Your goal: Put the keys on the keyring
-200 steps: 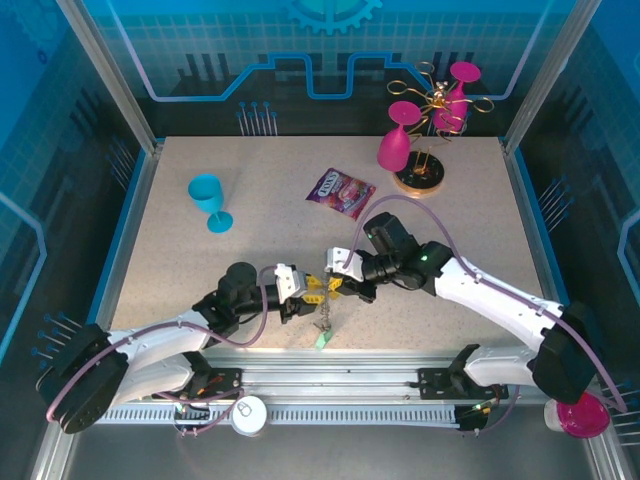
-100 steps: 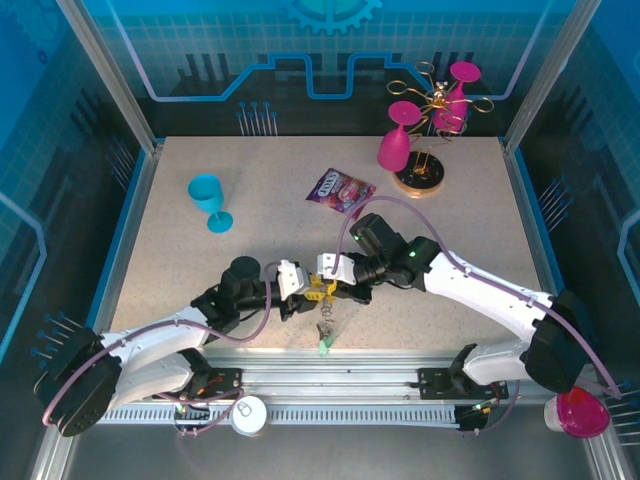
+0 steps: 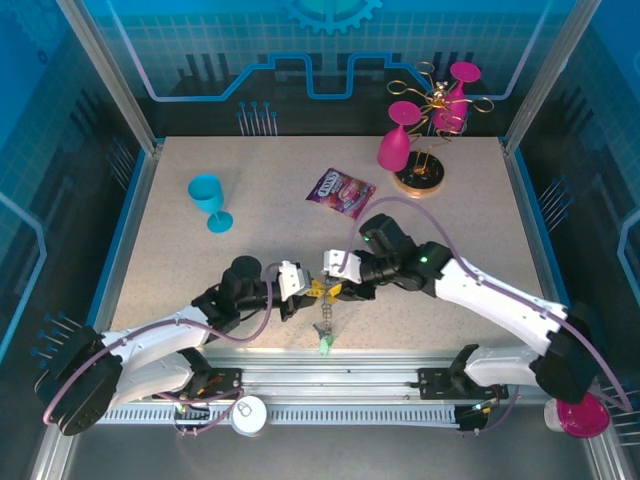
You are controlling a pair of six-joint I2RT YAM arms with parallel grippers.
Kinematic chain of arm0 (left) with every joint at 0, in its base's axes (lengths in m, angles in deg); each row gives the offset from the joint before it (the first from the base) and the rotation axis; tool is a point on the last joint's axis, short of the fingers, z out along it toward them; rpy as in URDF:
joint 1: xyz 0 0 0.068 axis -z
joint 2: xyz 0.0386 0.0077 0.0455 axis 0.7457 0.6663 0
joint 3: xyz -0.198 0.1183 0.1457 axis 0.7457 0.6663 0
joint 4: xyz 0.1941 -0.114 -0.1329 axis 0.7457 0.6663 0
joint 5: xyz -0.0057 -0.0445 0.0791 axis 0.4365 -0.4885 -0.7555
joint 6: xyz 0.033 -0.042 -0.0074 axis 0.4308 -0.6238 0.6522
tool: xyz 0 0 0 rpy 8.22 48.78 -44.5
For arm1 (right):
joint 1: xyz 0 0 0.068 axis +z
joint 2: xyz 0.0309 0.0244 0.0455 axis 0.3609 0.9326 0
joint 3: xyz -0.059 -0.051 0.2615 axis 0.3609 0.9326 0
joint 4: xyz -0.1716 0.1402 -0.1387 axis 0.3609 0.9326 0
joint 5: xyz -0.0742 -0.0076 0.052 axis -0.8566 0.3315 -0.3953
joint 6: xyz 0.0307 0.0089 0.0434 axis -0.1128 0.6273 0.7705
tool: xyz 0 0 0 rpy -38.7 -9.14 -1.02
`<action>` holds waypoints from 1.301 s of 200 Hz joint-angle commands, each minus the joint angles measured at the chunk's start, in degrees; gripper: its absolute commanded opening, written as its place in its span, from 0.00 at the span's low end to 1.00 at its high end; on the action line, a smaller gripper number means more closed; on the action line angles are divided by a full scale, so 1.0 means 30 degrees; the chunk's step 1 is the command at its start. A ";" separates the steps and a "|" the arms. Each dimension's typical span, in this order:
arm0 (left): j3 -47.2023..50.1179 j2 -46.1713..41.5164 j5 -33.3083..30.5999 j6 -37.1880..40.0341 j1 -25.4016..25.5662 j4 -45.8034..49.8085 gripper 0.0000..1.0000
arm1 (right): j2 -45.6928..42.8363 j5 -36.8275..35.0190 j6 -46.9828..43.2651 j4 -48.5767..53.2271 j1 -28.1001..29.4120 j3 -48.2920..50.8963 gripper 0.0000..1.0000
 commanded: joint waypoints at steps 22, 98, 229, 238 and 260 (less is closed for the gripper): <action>0.1227 -0.0529 -0.0258 -0.0455 -0.0093 -0.4198 0.00 | -0.1868 0.1606 0.2085 -0.2379 -0.0714 0.2635 0.37; 0.1658 -0.0336 -0.0025 -0.1393 -0.0097 -0.6108 0.00 | -0.0304 0.2473 0.3530 -0.5551 -0.0359 0.3489 0.43; 0.1787 0.0235 -0.0691 -0.1257 -0.0088 -0.7548 0.00 | 0.0704 0.2970 0.2530 -0.4400 0.0522 0.2604 0.08; 0.1809 0.0250 -0.0682 -0.1272 -0.0094 -0.7548 0.00 | 0.0650 0.2803 0.2429 -0.4251 0.0522 0.2555 0.10; 0.1816 0.0206 -0.0703 -0.1227 -0.0086 -0.7519 0.00 | 0.0211 0.2099 0.2253 -0.3934 0.0522 0.2545 0.24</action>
